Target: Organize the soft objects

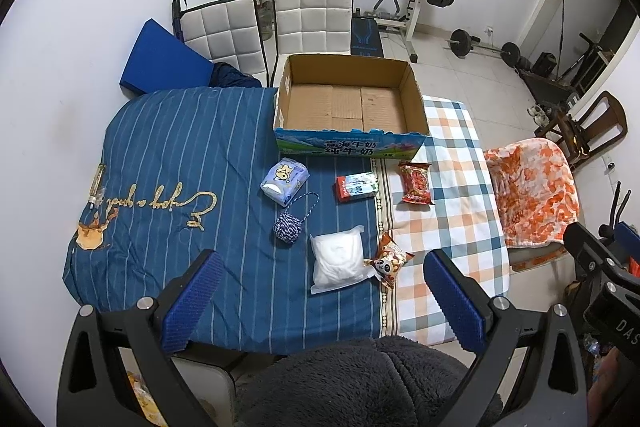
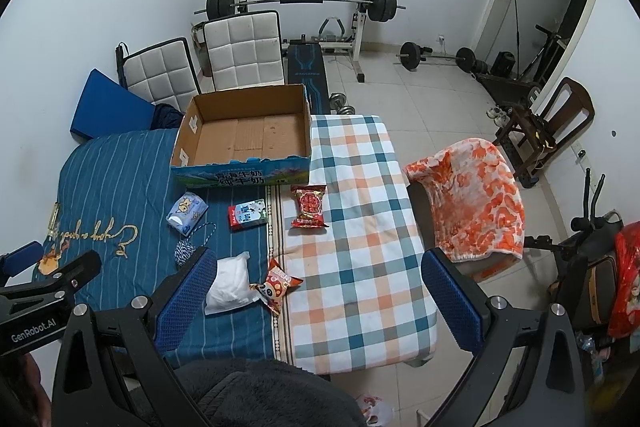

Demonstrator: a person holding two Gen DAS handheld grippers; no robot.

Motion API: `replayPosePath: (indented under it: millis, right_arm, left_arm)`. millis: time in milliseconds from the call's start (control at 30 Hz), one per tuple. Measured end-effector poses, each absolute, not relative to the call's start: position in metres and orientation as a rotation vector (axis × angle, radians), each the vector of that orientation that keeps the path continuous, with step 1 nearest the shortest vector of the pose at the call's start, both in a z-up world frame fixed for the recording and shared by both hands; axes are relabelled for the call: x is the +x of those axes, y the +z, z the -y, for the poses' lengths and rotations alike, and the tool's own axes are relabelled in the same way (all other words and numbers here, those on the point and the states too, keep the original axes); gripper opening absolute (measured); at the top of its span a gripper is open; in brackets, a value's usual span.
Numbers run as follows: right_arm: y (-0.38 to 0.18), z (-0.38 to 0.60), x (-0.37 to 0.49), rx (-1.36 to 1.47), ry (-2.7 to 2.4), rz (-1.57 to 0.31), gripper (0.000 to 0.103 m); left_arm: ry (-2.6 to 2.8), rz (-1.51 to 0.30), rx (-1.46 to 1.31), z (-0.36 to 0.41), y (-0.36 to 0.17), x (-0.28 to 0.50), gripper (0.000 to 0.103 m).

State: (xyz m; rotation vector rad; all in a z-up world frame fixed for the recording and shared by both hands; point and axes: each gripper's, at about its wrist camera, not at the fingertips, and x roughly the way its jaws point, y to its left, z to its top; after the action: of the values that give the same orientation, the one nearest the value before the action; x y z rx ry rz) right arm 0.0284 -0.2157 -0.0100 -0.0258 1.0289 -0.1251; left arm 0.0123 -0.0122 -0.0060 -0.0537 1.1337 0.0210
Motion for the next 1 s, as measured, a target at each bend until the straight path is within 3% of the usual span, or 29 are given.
replayPosePath:
  millis: [1000]
  right_arm:
    - [-0.031, 0.243, 0.051, 0.012, -0.081, -1.06, 0.103]
  left_arm:
    - [0.095, -1.125, -0.087, 0.023, -0.02, 0.046, 0.103]
